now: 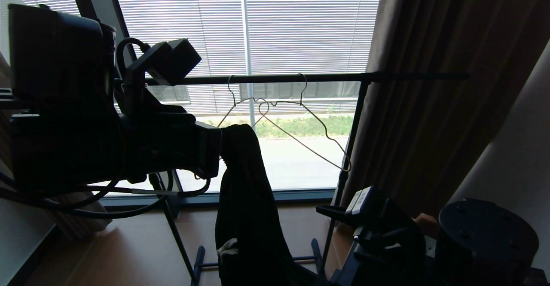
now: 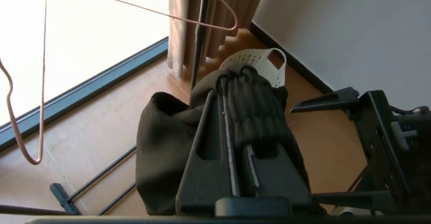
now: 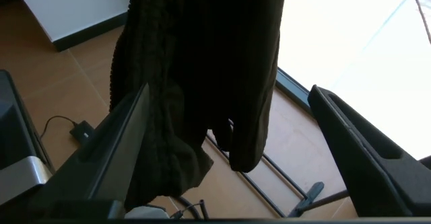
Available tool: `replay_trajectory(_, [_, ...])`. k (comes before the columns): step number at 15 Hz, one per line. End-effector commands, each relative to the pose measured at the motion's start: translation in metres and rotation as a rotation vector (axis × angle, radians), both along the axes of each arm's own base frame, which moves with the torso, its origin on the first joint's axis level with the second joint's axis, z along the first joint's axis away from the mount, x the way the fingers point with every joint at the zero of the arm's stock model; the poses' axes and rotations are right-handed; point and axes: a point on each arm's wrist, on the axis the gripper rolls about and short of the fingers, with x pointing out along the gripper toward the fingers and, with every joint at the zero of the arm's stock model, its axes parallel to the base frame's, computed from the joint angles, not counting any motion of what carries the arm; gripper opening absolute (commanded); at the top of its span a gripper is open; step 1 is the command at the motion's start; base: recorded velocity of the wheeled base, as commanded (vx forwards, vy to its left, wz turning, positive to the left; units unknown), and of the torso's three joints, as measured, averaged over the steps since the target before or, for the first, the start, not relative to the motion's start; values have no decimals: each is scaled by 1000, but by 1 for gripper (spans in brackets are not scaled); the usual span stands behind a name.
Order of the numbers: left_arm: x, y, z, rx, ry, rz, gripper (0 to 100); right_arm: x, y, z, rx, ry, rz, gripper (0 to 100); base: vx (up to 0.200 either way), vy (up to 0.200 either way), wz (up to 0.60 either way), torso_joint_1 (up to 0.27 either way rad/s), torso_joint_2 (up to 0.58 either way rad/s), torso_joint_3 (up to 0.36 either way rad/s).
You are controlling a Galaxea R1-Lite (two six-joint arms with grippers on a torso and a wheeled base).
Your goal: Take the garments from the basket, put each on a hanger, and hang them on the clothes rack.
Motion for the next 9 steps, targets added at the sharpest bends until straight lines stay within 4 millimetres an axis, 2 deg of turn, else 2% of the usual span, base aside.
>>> replay_trajectory(1, [-1,-1,0,-2,-2,-6,0,1,3,-5,-15,11,4,100,0,0,0,0,0,0])
replay_trajectory(4, [-1,-2,0,-1,-1,-8,0,-1,0,-1,-1,4,0,100,0,0,0,0,0,0])
replay_trajectory(7, [1,-1,-3,4,9,1,0,-8,-14,20,62,-42,-15,100,0,0,0,0,0,0])
replay_trajectory(9, [2,-2,-4,7,13,-1,0,-9,-11,20,61,-41,-6,100,0,0,0,0,0,0])
